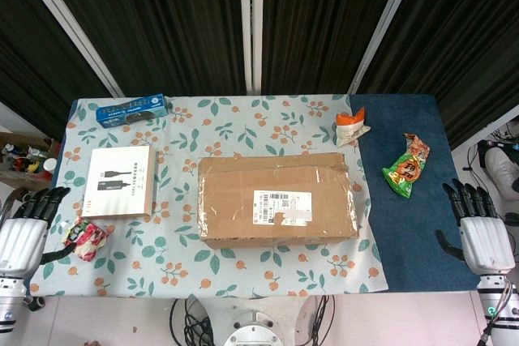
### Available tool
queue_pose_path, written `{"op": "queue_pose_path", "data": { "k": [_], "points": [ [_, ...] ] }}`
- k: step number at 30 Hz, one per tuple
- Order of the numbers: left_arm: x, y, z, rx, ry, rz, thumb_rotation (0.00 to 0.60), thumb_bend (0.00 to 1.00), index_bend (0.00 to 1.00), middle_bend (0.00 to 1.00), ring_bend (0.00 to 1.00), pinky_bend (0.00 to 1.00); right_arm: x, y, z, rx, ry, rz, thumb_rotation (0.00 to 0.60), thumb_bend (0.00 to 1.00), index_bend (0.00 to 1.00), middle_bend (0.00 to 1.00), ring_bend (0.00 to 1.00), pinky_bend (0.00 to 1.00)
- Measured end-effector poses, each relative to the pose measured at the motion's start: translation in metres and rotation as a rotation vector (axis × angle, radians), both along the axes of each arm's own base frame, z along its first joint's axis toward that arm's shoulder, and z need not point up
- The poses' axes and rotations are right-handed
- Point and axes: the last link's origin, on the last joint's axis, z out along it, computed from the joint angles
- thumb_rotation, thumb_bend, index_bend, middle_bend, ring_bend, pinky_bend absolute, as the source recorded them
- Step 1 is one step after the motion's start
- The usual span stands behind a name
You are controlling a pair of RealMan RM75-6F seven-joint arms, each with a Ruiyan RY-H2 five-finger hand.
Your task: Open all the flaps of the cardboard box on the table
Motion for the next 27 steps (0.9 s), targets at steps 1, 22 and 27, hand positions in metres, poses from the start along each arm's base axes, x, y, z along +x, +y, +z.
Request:
{"op": "queue_pose_path", "data": {
  "k": [1,22,27],
  "points": [
    [-0.001,0.001,0.0,0.003,0.0,0.003,0.594,0.0,0.11,0.13,0.1,0.25,-0.001,-0.001,0.0,-0.001,0.0,-0.002,0.6,0.24,0.0,0.0,0.0,0.0],
    [0.036,0.035,0.01,0.024,-0.109,-0.084,0.572,0.0,0.14,0.15,0.12,0.25,-0.008,0.005,0.004,-0.012,0.02,-0.031,0.6,0.24,0.0,0.0,0.0,0.0],
    [0.068,0.072,0.009,-0.048,-0.153,-0.162,0.6,0.0,0.14,0.15,0.12,0.25,-0.006,0.004,0.006,-0.018,0.034,-0.018,0.6,0.24,0.0,0.0,0.0,0.0]
  ]
}}
